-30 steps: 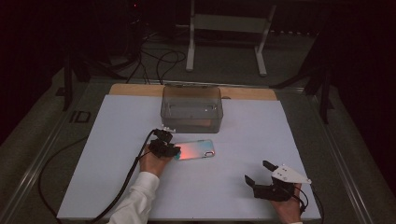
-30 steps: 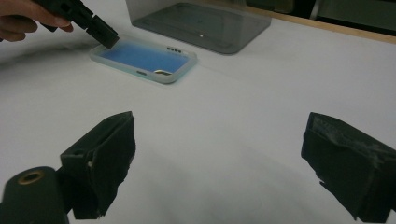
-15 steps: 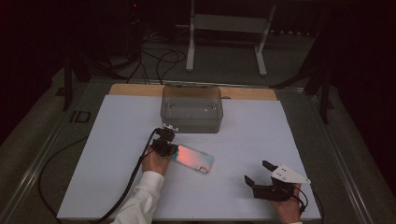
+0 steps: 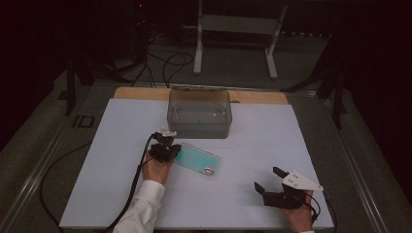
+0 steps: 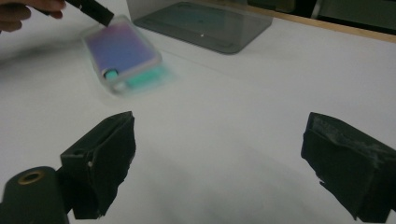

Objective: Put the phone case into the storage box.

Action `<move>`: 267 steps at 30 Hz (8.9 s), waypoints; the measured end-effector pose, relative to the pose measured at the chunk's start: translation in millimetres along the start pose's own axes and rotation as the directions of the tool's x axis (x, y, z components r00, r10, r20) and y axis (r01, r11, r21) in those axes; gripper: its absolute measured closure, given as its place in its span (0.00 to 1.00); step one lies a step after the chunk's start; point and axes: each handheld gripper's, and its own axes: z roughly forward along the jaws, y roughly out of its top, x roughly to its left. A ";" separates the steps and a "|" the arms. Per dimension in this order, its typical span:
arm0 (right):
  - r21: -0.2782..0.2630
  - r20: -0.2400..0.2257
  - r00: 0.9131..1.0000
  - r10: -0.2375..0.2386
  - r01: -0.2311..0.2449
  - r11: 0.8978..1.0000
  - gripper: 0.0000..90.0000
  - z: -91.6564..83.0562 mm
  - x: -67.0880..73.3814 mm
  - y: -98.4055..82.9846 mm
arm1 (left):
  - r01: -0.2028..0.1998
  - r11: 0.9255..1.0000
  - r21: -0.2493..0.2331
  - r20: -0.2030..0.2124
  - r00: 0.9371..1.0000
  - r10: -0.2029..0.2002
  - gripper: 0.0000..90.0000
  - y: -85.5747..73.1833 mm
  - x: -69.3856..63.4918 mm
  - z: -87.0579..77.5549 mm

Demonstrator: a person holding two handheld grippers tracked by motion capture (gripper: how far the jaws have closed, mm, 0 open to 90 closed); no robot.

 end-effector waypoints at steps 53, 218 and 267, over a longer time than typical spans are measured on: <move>0.021 -0.027 0.999 0.025 -0.024 0.999 0.11 4.9 1.0 8.3 | -0.049 0.938 -0.343 0.054 0.996 0.071 0.99 -9.8 26.5 -56.8; 0.501 -0.543 0.827 0.144 0.182 0.846 0.80 152.4 70.7 210.2 | -0.279 0.801 -0.530 0.093 0.920 0.382 0.99 -7.7 5.0 -81.7; 0.638 -0.442 0.832 0.335 0.029 0.770 0.91 162.3 79.7 199.5 | -0.203 0.812 -0.548 0.086 0.951 0.295 0.48 -5.7 8.2 -81.4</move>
